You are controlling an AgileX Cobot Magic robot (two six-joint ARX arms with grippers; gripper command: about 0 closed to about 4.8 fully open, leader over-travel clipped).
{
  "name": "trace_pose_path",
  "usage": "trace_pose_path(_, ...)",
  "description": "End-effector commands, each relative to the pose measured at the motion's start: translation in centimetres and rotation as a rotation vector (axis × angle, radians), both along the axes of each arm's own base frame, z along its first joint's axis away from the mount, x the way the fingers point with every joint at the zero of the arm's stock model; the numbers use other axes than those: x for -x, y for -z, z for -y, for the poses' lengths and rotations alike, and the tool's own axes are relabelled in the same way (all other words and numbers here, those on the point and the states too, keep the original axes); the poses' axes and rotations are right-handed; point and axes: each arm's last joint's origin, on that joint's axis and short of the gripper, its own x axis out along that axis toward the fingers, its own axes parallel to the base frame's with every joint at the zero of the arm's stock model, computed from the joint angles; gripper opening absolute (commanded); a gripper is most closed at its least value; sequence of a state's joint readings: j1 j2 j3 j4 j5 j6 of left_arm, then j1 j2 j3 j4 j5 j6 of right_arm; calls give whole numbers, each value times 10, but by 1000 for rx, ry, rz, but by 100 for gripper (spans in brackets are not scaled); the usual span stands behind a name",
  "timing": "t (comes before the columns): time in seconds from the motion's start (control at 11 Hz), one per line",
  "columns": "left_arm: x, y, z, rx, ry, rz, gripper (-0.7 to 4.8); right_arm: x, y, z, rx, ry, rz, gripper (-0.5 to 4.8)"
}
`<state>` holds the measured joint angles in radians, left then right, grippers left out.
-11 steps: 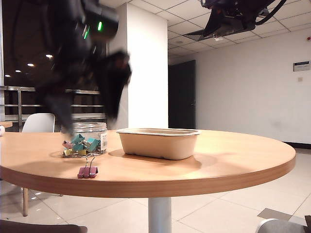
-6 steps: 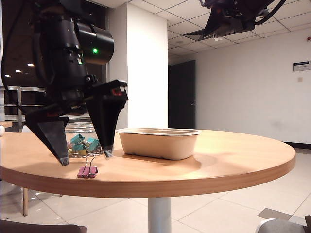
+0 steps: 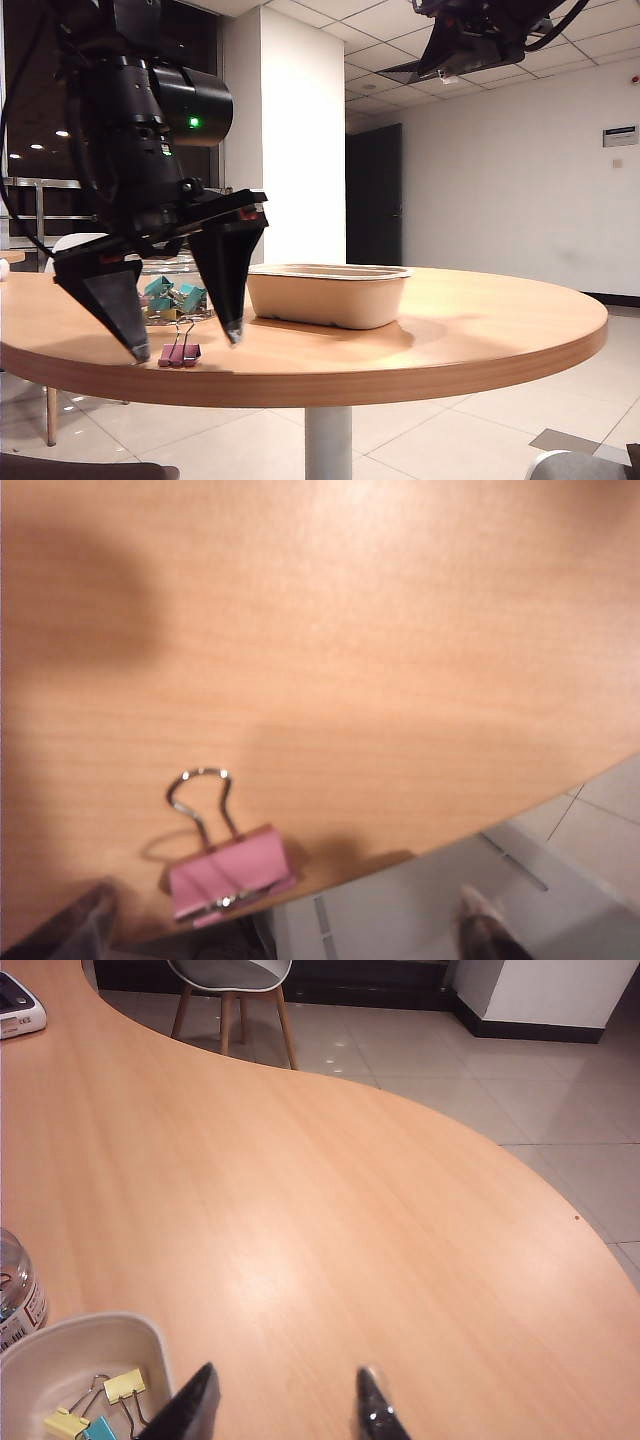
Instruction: Pick up the box filled with clips, pour some clips from it into the rectangular paper box, and then put the clip box back on the table.
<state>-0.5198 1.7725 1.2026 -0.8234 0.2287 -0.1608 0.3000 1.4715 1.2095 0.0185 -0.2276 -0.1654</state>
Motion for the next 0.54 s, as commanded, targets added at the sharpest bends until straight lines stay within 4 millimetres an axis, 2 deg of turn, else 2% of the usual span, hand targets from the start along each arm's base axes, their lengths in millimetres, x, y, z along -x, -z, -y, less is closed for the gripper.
trace_pose_path(0.09,0,2,1,6,-10,-4,337,1,-5,0,-12,1,25,180)
trace_pose_path(0.36,0,2,1,21,-10,-11,319,1,-5,0,-12,1,25,180)
trace_pose_path(0.45,0,2,1,21,-10,-11,251,1,-5,0,-12,1,25,180)
trace_pose_path(0.54,0,2,1,21,-10,-11,211,1,-5,0,-13,1,25,180)
